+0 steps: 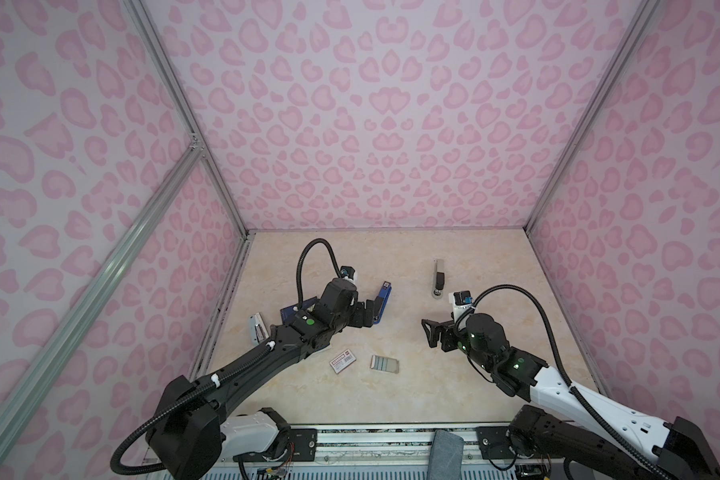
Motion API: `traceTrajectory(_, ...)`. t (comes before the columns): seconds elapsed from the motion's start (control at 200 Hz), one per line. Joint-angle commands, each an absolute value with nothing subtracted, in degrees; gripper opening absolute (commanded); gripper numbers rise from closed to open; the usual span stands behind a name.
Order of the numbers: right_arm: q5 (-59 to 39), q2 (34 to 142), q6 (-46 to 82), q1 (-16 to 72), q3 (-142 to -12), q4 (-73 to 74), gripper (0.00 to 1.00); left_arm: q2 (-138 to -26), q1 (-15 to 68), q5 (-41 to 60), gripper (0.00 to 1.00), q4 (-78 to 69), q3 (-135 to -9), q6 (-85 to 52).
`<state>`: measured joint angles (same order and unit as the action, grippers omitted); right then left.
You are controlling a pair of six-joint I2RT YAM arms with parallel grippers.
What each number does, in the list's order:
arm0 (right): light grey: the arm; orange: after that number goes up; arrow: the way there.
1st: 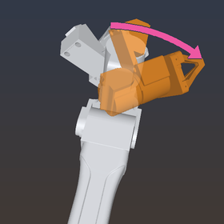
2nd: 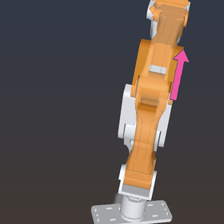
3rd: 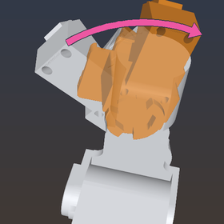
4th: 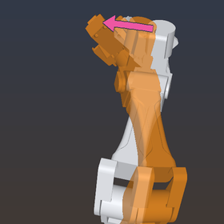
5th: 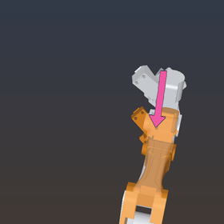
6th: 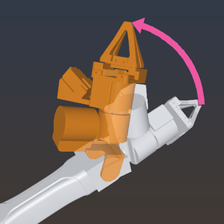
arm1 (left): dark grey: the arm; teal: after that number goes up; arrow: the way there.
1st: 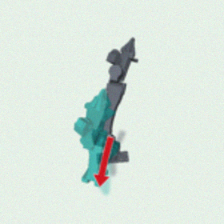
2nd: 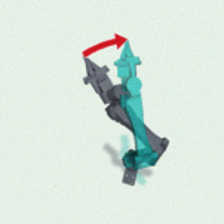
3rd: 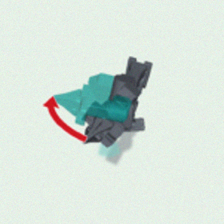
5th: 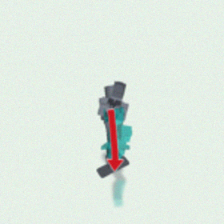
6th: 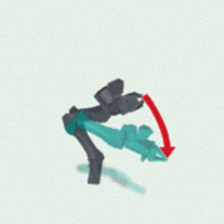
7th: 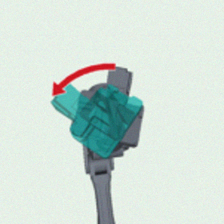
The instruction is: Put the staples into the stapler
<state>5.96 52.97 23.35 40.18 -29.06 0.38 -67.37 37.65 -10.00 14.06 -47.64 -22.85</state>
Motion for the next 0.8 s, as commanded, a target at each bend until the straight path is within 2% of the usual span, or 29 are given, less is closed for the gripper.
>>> traceTrajectory(0.0, 6.6, 52.8, 22.5, 38.8, -30.5, -1.1, 1.00, -62.6, 37.0, -14.0, 0.97, 11.7, -45.1, -23.6)
traceTrajectory(0.235, 11.3, 53.7, 20.0, 32.6, -33.8, -3.0, 1.00, -52.7, 30.8, -20.2, 0.97, 13.4, -40.4, -23.0)
traceTrajectory(0.355, 18.0, 54.6, 19.3, 29.3, -33.8, -1.4, 1.00, -49.9, 27.7, -25.8, 0.97, 10.8, -38.4, -21.9)
traceTrajectory(0.51, 31.9, 56.3, 12.7, 27.7, -30.8, 7.2, 1.00, -49.3, 22.9, -33.5, 0.97, 3.4, -34.8, -12.4)
traceTrajectory(0.7, 43.8, 62.9, 1.8, 25.6, -27.9, 20.6, 1.00, -53.2, 9.7, -29.0, 0.99, -3.3, -31.7, -9.7)
traceTrajectory(0.8, 45.1, 67.4, -0.3, 22.5, -26.0, 27.8, 1.00, -57.2, 5.4, -26.6, 0.99, -9.5, -30.0, -10.7)
